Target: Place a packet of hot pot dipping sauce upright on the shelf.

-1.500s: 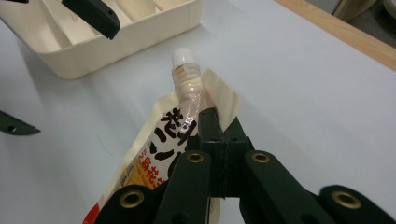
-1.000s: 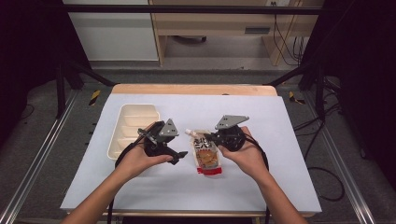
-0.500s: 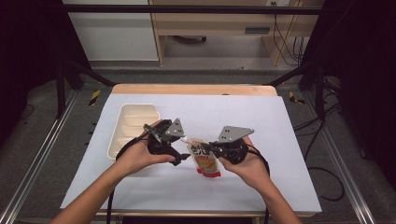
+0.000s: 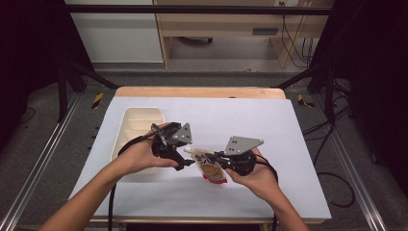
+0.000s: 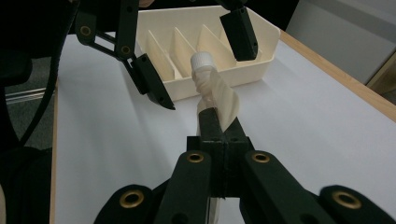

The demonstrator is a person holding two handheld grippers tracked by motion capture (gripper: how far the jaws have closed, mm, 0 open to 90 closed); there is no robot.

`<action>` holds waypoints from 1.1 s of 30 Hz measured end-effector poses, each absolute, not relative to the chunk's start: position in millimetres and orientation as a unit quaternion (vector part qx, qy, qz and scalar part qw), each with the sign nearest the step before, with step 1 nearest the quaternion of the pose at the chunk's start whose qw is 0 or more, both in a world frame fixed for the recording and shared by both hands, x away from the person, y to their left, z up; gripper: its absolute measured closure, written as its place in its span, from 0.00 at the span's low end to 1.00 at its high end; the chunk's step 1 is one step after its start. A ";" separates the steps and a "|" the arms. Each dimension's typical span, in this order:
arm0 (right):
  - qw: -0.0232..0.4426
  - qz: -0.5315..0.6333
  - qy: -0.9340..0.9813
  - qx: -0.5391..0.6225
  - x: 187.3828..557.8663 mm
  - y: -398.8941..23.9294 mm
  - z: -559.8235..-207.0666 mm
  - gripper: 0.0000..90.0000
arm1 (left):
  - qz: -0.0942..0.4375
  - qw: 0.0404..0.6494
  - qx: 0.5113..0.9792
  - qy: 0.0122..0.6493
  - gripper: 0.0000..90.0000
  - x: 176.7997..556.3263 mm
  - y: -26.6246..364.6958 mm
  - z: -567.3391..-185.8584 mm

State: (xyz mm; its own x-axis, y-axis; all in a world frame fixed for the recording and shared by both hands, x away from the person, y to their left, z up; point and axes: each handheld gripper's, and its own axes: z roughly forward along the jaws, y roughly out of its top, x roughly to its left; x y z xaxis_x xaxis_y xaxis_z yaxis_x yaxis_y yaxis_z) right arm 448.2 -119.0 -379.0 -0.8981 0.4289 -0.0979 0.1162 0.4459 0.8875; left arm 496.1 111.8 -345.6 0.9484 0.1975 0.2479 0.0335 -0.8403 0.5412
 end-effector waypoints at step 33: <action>0.148 0.515 0.832 0.142 441.1 -124.8 -381.7 1.00 | 0.090 0.226 0.970 -0.022 0.49 503.7 84.9 -335.9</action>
State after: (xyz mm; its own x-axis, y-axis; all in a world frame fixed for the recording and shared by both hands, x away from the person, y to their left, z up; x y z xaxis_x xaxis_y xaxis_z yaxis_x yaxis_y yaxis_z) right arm 441.1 -124.8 -381.7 -0.9155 0.3898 -0.1000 0.0846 0.4293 0.8992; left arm 503.7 84.9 -335.9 0.9828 -0.0014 0.1847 -0.0830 -0.8967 0.4347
